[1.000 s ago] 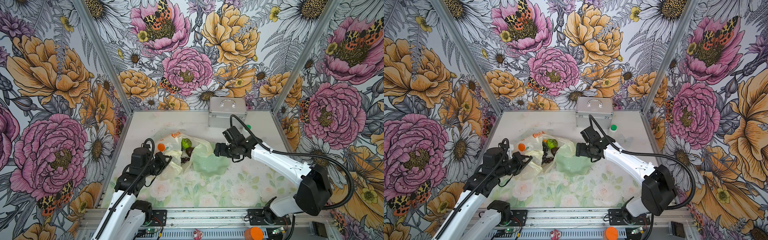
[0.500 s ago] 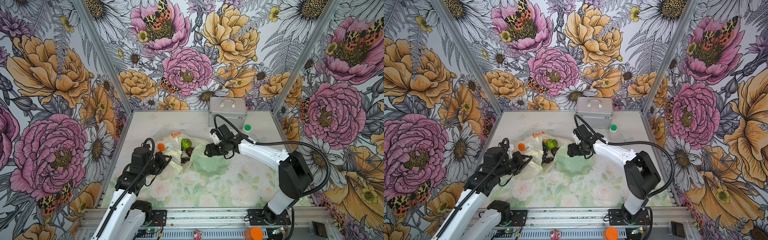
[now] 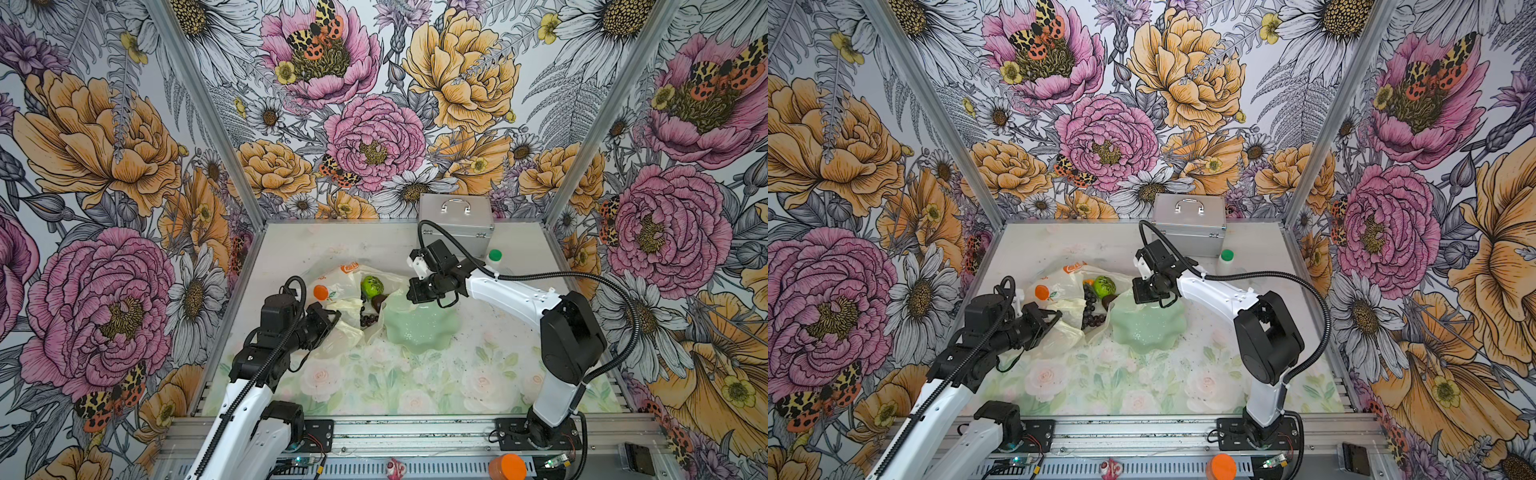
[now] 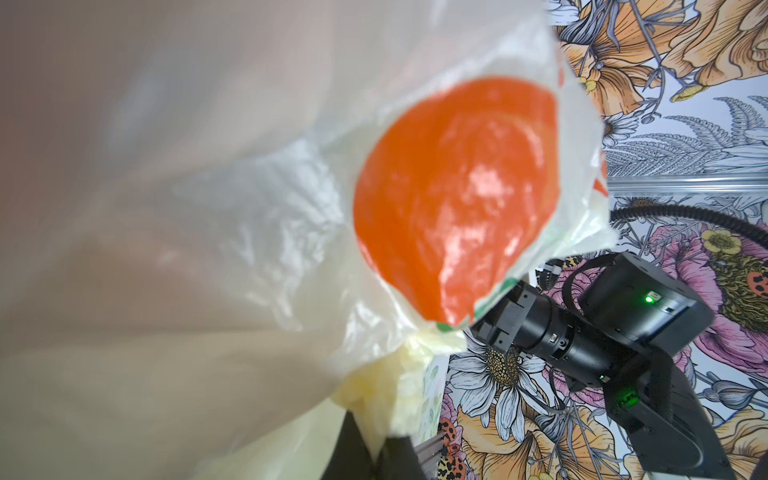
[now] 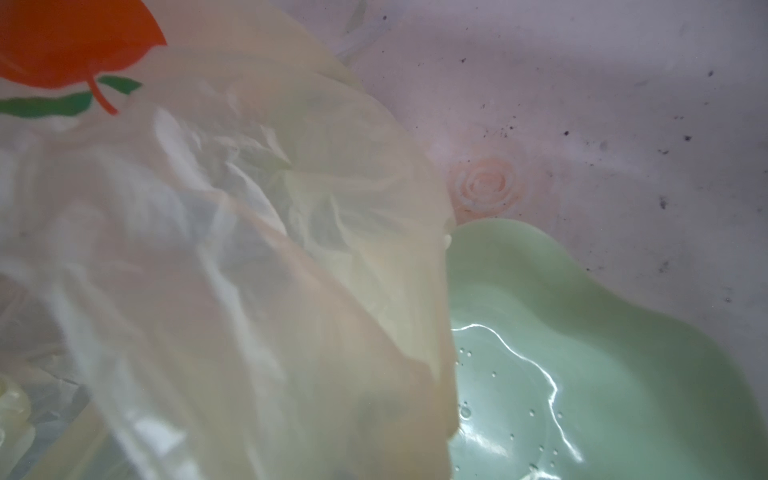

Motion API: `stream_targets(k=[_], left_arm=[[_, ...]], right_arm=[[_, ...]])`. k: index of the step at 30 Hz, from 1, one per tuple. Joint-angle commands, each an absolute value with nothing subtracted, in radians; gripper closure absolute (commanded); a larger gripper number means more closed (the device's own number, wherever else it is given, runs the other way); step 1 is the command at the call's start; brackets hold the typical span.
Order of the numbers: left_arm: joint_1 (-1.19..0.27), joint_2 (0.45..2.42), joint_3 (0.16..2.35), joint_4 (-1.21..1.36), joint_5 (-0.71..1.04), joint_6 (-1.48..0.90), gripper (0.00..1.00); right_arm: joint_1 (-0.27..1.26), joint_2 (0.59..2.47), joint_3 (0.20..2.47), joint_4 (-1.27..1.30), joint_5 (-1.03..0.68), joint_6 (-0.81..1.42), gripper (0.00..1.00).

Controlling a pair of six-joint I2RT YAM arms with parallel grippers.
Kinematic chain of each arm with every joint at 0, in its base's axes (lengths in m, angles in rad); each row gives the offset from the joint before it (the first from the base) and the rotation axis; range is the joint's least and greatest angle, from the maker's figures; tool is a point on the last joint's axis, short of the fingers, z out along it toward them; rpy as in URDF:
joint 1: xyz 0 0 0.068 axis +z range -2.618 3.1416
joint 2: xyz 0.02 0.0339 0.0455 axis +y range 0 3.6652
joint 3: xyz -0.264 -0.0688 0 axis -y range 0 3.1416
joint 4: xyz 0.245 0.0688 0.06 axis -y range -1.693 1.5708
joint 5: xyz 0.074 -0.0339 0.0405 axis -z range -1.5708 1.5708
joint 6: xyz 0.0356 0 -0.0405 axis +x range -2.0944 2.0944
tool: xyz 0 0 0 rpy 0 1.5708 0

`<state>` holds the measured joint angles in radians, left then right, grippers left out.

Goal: Place the fruits into the plastic bag

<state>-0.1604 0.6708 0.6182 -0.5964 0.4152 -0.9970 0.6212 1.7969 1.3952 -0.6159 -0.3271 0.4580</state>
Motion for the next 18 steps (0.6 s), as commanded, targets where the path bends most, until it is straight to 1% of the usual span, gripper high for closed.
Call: stream_targets(k=[1,12,18], left_arm=[[-0.149,0.653,0.605,-0.603,0.433,-1.001,1.0],[-0.112,0.578,0.57,-0.657,0.478,-1.014,1.0],[-0.088,0.54,0.577,-0.688,0.51,-1.019,1.0]], right_arm=[[0.624,1.79,1.465,-0.598,-0.351,0.484,1.0],[0.649,1.851,1.621,-0.614,-0.409,0.553,1.0],[0.69,1.857,1.687,-0.632,-0.394,0.575,1.0]])
